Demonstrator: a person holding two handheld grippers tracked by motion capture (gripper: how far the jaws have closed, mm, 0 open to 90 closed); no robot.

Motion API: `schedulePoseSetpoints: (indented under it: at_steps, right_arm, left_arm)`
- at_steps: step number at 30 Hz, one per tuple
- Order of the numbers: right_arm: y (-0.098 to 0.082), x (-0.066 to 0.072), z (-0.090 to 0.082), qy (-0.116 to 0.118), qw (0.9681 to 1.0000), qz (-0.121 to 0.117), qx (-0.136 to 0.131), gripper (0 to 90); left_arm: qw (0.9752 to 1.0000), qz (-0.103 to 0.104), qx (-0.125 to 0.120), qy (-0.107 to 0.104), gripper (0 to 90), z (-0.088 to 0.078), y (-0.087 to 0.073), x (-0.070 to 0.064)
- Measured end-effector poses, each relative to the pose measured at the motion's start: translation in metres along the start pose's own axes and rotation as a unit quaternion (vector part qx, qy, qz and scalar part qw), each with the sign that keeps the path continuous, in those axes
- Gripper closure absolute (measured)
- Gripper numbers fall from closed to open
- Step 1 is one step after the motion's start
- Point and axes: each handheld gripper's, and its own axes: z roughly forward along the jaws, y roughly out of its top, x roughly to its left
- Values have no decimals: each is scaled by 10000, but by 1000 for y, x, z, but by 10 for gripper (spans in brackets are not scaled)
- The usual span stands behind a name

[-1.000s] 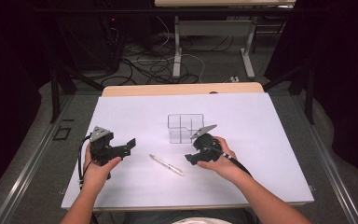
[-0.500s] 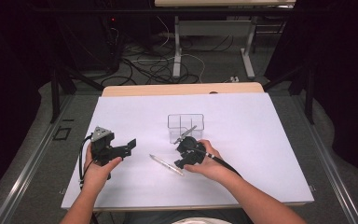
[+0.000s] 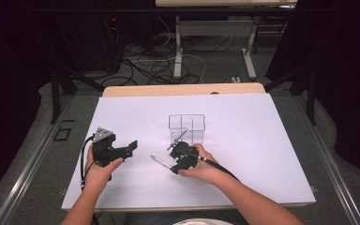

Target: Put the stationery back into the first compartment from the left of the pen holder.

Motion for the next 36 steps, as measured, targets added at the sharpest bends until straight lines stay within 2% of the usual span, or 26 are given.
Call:
schedulePoseSetpoints:
  at_steps: [9, 16, 22, 25, 36]
  right_arm:
    - [2, 5, 9, 9, 9999, 40, 148, 599]
    - [2, 8, 12, -152, 9997, -16, 205, 639]
    - [2, 10, 12, -291, 9993, -113, 211, 710]
    - [2, 11, 12, -284, 9992, -87, 254, 751]
    - [4, 13, 12, -337, 9990, 7, 307, 765]
  left_arm:
    - [10000, 4, 31, -7, 44, 1, 0, 0]
    - [10000, -3, 23, -15, 44, 2, -1, -1]
    - [10000, 15, 47, -8, 48, 2, -1, -1]
    - [10000, 13, 45, -8, 49, 1, -1, 0]
    - [10000, -2, 60, -12, 76, 1, 0, -1]
